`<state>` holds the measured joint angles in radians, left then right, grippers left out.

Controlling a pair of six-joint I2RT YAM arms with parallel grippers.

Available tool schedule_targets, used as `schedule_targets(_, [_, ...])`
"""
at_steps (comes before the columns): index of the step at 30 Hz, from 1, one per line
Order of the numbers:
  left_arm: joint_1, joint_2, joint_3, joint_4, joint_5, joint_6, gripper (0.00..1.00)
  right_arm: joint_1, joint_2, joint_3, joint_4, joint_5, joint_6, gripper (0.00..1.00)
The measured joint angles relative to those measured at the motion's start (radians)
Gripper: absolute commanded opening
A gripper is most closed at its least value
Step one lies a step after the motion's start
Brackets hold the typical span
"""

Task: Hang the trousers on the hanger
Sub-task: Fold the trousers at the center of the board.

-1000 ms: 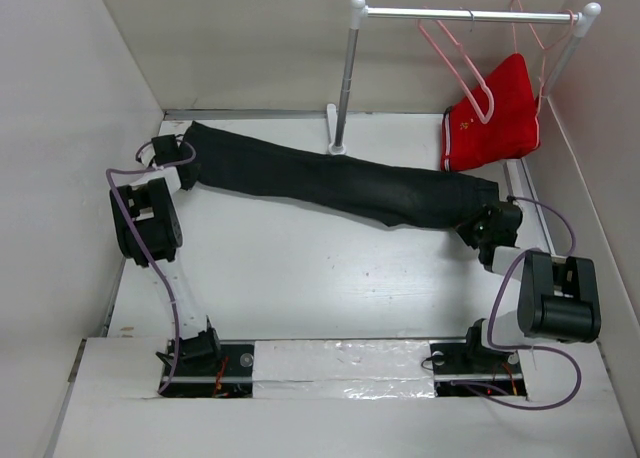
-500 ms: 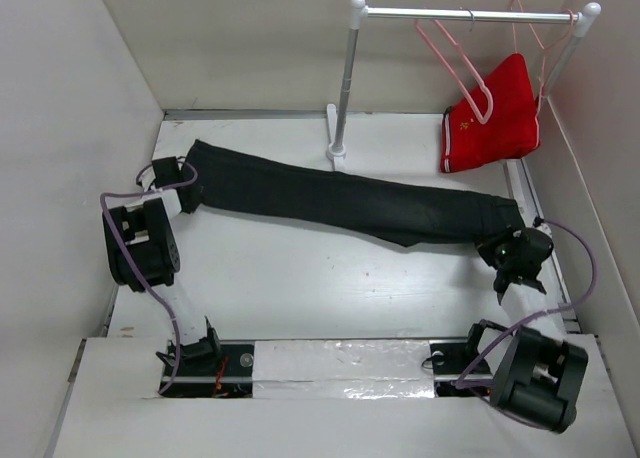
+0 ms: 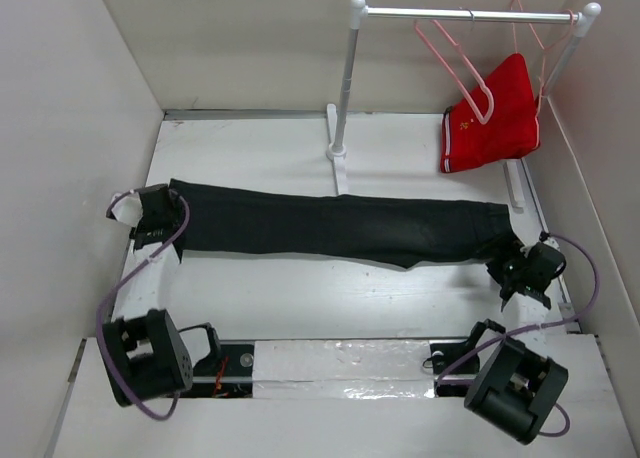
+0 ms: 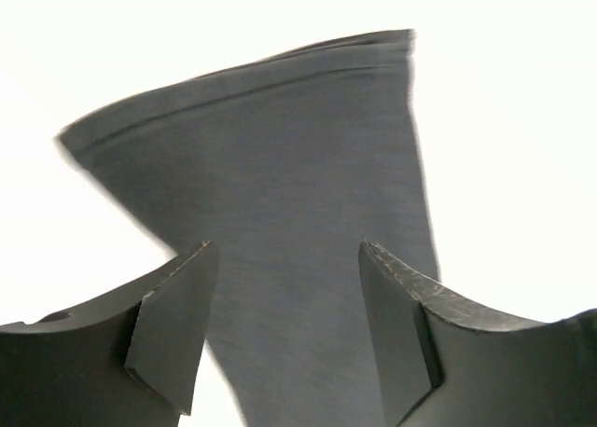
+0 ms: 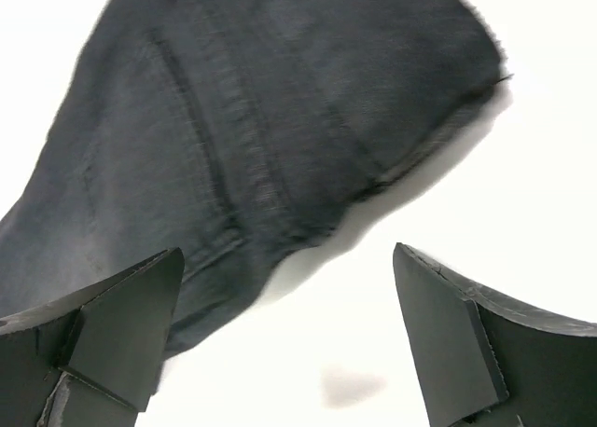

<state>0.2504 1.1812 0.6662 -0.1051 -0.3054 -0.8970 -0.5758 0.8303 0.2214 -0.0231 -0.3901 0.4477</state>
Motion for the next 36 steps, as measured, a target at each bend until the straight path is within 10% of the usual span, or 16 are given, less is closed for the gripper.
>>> schedule_targets(4, [-0.087,-0.164,0.027,0.055,0.018,0.038,0.42,-0.103,0.040,-0.016,0.047,-0.020,0.004,1.00])
schedule_targets(9, [-0.352,-0.185,0.163,0.178,0.058,0.086,0.00,-0.179,0.080,-0.023,0.126,-0.022,0.061,1.00])
schedule_targets(17, [-0.877,0.079,0.160,0.313,0.006,0.142,0.00,-0.023,0.329,0.026,0.359,0.027,0.173,0.79])
schedule_targets(22, [-1.091,0.249,0.143,0.346,-0.074,0.175,0.00,-0.004,0.425,0.002,0.496,0.058,0.259,0.00])
schedule_targets(36, [-1.170,0.428,0.076,0.500,-0.147,0.200,0.00,0.410,-0.087,0.203,0.134,0.161,0.010,0.00])
